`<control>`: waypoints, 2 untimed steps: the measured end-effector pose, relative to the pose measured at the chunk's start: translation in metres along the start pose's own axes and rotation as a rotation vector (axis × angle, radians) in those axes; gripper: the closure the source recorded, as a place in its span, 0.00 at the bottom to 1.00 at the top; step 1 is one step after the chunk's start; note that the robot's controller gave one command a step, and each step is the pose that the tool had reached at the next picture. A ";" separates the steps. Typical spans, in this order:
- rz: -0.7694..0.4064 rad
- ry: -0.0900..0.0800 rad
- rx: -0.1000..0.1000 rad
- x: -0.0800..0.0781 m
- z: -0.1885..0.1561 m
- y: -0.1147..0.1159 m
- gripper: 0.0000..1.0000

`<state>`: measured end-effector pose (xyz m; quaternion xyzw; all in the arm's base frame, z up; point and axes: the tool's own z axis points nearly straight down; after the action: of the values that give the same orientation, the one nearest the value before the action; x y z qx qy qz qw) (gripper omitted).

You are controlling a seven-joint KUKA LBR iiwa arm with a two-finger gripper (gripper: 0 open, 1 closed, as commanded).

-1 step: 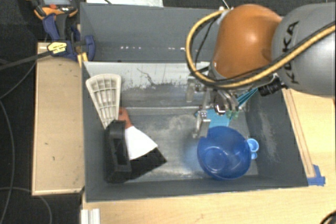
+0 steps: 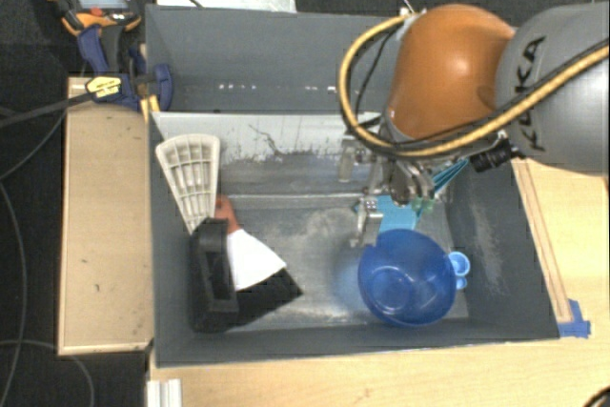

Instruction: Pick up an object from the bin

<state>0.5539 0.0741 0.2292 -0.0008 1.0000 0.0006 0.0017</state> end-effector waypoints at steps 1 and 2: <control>-0.280 0.002 0.000 0.019 0.094 -0.059 0.00; -0.441 -0.008 0.001 0.047 0.068 -0.125 0.00</control>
Offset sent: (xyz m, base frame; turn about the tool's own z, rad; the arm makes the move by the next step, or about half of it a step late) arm -0.0483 -0.1253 -0.0692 -0.4444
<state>0.5074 -0.0511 0.1612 -0.2197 0.9756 -0.0001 0.0056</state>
